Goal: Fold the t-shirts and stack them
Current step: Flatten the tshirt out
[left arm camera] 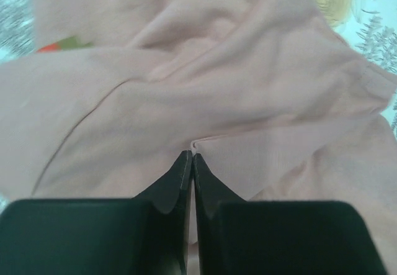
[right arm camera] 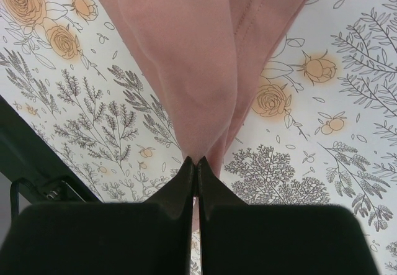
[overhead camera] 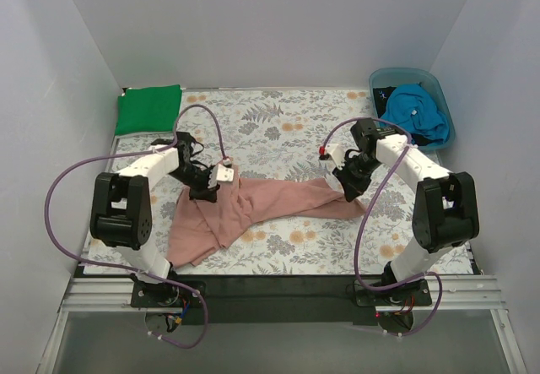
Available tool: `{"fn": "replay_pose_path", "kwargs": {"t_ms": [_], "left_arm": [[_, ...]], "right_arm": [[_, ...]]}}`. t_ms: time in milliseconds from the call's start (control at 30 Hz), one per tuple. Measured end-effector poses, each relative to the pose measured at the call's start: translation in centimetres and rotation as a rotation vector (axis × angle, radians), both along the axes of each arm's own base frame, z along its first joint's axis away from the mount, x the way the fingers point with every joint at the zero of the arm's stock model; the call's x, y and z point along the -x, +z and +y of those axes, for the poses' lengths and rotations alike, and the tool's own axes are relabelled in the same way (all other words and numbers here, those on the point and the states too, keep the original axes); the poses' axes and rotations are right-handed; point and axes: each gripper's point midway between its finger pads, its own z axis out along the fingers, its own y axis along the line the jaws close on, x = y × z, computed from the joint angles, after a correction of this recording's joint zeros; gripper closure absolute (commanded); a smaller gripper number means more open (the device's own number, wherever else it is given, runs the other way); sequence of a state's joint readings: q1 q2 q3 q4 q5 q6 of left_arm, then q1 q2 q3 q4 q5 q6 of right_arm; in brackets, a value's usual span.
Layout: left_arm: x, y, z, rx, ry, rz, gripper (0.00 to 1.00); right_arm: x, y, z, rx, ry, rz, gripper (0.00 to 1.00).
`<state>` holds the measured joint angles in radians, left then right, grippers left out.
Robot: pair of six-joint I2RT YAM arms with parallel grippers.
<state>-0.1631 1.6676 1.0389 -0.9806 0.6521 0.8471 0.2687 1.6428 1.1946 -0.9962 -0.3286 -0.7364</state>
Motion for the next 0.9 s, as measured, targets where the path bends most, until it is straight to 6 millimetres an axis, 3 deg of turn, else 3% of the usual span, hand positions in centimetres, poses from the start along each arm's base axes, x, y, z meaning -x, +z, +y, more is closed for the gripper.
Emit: {"fn": "replay_pose_path", "kwargs": {"t_ms": [133,233,267,333,467,667,767,900], "left_arm": [[-3.0,1.4,1.9,0.034,0.153,0.014,1.00],[-4.3,2.2,4.0,0.052,0.273,0.021,1.00],[-4.6,2.4,4.8,0.056,0.322,0.031,1.00],[-5.4,3.1,6.1,0.062,0.406,0.050,1.00],[-8.1,4.4,7.9,0.093,0.528,0.054,1.00],[-8.5,4.4,8.4,0.128,0.613,0.098,1.00],[-8.5,4.4,8.1,0.144,0.621,0.111,1.00],[-8.1,3.9,7.9,0.148,0.628,0.127,1.00]], "right_arm": [[0.3,-0.2,0.9,-0.008,0.022,0.016,0.96],[-0.2,-0.4,2.2,-0.008,0.044,0.027,0.77],[-0.5,-0.3,2.8,-0.007,0.050,0.031,0.65],[-1.9,-0.1,4.1,-0.017,0.050,0.019,0.57],[-4.6,0.2,4.8,-0.026,0.031,-0.020,0.55],[-6.7,0.9,-0.4,-0.019,-0.118,-0.058,0.56],[-5.7,1.2,-3.1,-0.032,-0.201,-0.049,0.58],[-2.5,0.0,-5.8,-0.057,-0.314,0.030,0.61]]}}
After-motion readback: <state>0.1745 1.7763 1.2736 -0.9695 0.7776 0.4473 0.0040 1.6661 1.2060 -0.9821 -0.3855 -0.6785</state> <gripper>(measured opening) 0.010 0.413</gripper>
